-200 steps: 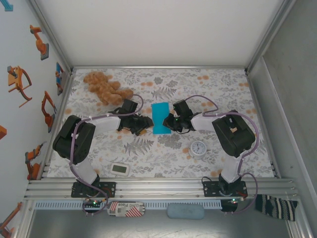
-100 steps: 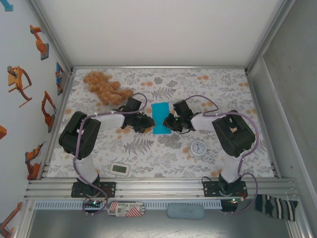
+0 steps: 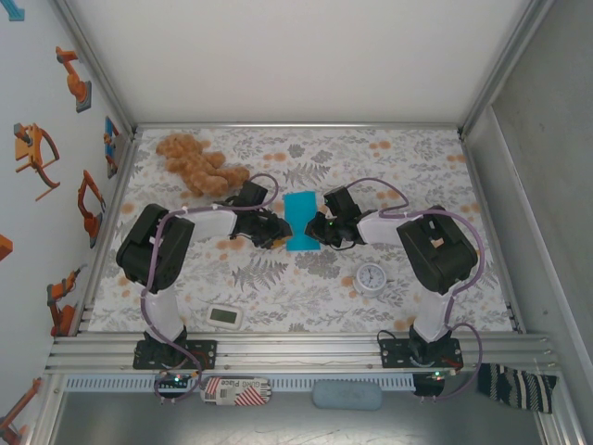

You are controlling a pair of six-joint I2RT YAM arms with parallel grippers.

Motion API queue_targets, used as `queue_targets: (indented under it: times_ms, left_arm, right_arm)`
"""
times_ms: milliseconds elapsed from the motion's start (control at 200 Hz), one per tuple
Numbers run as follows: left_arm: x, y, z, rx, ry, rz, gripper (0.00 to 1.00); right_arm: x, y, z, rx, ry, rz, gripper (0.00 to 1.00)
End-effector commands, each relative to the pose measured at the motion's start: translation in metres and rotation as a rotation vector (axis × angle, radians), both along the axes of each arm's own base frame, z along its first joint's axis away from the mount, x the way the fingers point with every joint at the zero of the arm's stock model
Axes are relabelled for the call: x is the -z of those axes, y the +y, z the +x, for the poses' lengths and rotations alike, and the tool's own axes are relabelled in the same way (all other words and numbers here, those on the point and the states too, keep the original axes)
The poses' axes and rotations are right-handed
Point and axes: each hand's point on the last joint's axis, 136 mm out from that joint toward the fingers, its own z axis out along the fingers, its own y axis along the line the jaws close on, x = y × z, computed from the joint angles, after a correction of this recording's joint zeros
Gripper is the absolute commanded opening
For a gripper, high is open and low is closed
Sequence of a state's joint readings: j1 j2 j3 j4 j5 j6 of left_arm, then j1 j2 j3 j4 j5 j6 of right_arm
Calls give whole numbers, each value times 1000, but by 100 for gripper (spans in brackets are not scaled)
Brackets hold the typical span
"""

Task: Fold a paper plane with a square sheet of paper (pick it up from the middle)
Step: Third fold the triangle at the center of the table.

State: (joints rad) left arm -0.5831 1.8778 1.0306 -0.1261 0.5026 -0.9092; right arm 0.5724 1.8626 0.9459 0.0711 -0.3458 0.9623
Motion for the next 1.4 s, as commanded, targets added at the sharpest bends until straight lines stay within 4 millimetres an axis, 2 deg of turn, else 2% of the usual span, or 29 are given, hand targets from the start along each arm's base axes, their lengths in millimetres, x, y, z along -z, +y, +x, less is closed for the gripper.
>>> queue_targets:
  times_ms: [0, 215, 361, 496, 791, 1047, 1242, 1397]
  left_arm:
    - [0, -9, -3, 36, 16, -24, 32]
    - [-8, -16, 3, 41, 6, -83, 32]
    - [-10, -11, 10, 37, 4, -99, 32]
    - [-13, -15, 16, 43, 3, -142, 32]
    - [-4, -12, 29, 21, 22, -126, 28]
    - [-7, -10, 43, 4, 5, -117, 23]
    - [-9, -12, 42, 2, 5, -118, 14]
    - [-11, -11, 42, -1, 0, -112, 9]
  right_arm:
    - [29, -19, -13, 23, 84, -89, 17]
    - [30, -21, -14, 26, 85, -92, 17]
    - [30, -21, -15, 27, 86, -93, 17]
    - [32, -23, -16, 31, 89, -97, 17]
    - [30, -25, -16, 44, 84, -87, 17]
    - [29, -25, -16, 43, 73, -79, 17]
    - [15, -15, -11, 11, 33, -32, 18]
    - [-6, -10, -4, -6, -31, -6, 19]
